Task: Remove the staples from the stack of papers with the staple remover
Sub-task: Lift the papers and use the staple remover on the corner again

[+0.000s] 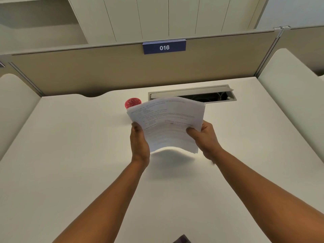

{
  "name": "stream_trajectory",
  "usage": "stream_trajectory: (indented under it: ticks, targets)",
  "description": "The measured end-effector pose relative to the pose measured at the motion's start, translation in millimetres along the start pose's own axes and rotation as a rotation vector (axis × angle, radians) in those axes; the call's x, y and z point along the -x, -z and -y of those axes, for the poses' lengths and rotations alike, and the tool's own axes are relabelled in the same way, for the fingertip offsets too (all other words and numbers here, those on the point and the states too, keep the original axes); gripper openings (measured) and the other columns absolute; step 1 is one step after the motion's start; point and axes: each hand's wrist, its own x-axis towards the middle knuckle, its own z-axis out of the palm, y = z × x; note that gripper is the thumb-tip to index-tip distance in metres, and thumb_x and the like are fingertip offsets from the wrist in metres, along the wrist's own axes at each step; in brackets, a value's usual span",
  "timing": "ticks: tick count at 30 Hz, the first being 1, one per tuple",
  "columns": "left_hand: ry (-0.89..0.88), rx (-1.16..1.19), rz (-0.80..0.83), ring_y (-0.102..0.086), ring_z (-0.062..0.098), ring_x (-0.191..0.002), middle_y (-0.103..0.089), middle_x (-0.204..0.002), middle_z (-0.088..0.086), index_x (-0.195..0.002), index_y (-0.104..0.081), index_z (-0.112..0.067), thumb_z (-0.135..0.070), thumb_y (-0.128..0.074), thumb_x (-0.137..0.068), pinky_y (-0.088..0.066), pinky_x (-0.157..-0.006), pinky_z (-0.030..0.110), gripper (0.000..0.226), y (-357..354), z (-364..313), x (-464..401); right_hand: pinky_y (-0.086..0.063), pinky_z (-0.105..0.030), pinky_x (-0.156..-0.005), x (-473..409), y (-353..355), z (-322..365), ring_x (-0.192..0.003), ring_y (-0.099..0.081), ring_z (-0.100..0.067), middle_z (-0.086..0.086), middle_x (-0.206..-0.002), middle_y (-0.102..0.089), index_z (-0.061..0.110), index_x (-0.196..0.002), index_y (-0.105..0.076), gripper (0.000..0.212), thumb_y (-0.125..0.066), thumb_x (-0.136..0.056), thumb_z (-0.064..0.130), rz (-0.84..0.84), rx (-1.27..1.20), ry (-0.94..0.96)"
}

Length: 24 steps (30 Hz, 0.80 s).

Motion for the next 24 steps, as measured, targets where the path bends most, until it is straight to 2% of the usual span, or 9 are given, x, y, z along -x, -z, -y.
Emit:
stream_trajectory:
  ticks: [2, 4, 8, 11, 13, 16, 19, 24]
  targets:
    - [0.024, -0.009, 0.002, -0.067, 0.022, -0.114, -0.067, -0.127, 0.007, -0.138, -0.055, -0.025, -0.058, -0.013, -0.108, -0.061, -0.086, 0.034, 0.061, 2.4, 7.0, 1.5, -0.060, -0.041, -0.079, 3.0, 1.6, -5.4, -0.090, -0.071, -0.022, -0.010, -0.102, -0.076, 0.022, -0.098, -0.075, 0.030, -0.058, -0.078, 0.007, -0.005, 0.013, -0.037]
    - [0.008, -0.073, 0.020, -0.066, 0.023, -0.113, -0.066, -0.123, 0.008, -0.134, -0.055, -0.022, -0.059, -0.017, -0.106, -0.061, -0.085, 0.039, 0.060, 1.6, 8.4, 1.7, -0.061, -0.042, -0.080, 4.4, 2.5, -7.4, -0.094, -0.071, -0.023, -0.007, -0.103, -0.076, 0.023, -0.099, -0.074, 0.032, -0.057, -0.076, 0.008, -0.015, 0.035, -0.052]
    - [-0.024, -0.093, 0.024, -0.066, 0.017, -0.109, -0.066, -0.120, 0.002, -0.139, -0.052, -0.021, -0.044, -0.021, -0.112, -0.058, -0.076, 0.024, 0.047, -2.2, -0.1, 2.1, -0.060, -0.039, -0.077, 5.6, 2.0, -2.9, -0.090, -0.068, -0.021, -0.001, -0.095, -0.075, 0.028, -0.089, -0.074, 0.038, -0.056, -0.085, -0.005, -0.032, 0.000, -0.031]
    - [-0.033, -0.075, 0.053, -0.066, 0.012, -0.110, -0.065, -0.124, -0.001, -0.143, -0.048, -0.026, -0.044, -0.023, -0.111, -0.058, -0.078, 0.023, 0.044, -3.3, -4.7, 5.7, -0.059, -0.035, -0.073, 5.7, 2.7, 1.4, -0.086, -0.069, -0.017, 0.002, -0.091, -0.075, 0.027, -0.088, -0.074, 0.029, -0.057, -0.075, 0.008, -0.042, -0.038, -0.041]
    - [-0.007, -0.077, 0.064, -0.067, 0.008, -0.107, -0.066, -0.120, -0.005, -0.139, -0.047, -0.024, -0.042, -0.026, -0.111, -0.057, -0.079, 0.024, 0.039, -1.5, -1.6, 9.8, -0.060, -0.038, -0.076, 7.6, 4.5, -1.4, -0.089, -0.070, -0.020, 0.000, -0.094, -0.076, 0.022, -0.092, -0.074, 0.029, -0.056, -0.073, 0.011, -0.026, -0.047, -0.073]
    - [0.036, -0.096, 0.079, -0.067, 0.018, -0.107, -0.069, -0.111, -0.007, -0.126, -0.053, -0.027, -0.040, -0.029, -0.112, -0.057, -0.078, 0.026, 0.031, 1.1, 5.4, 12.3, -0.059, -0.040, -0.079, 12.1, 7.3, -9.2, -0.090, -0.070, -0.021, 0.001, -0.094, -0.076, 0.024, -0.091, -0.075, 0.028, -0.058, -0.072, 0.012, -0.018, -0.013, -0.101]
    - [0.040, -0.069, 0.074, -0.070, 0.015, -0.102, -0.072, -0.107, -0.010, -0.118, -0.058, -0.031, -0.040, -0.030, -0.112, -0.059, -0.078, 0.029, 0.031, -1.1, 0.8, 12.6, -0.060, -0.039, -0.077, 11.0, 6.7, -7.4, -0.087, -0.070, -0.019, 0.000, -0.093, -0.076, 0.024, -0.090, -0.075, 0.027, -0.058, -0.073, 0.012, -0.020, -0.018, -0.086]
    - [0.104, 0.000, 0.033, -0.070, 0.016, -0.102, -0.074, -0.104, -0.011, -0.118, -0.061, -0.031, -0.041, -0.027, -0.112, -0.059, -0.076, 0.027, 0.035, -4.2, 1.3, 17.6, -0.059, -0.040, -0.077, 10.6, 5.3, -10.0, -0.089, -0.069, -0.024, -0.004, -0.096, -0.075, 0.023, -0.089, -0.075, 0.027, -0.058, -0.071, 0.012, 0.005, -0.026, -0.124]
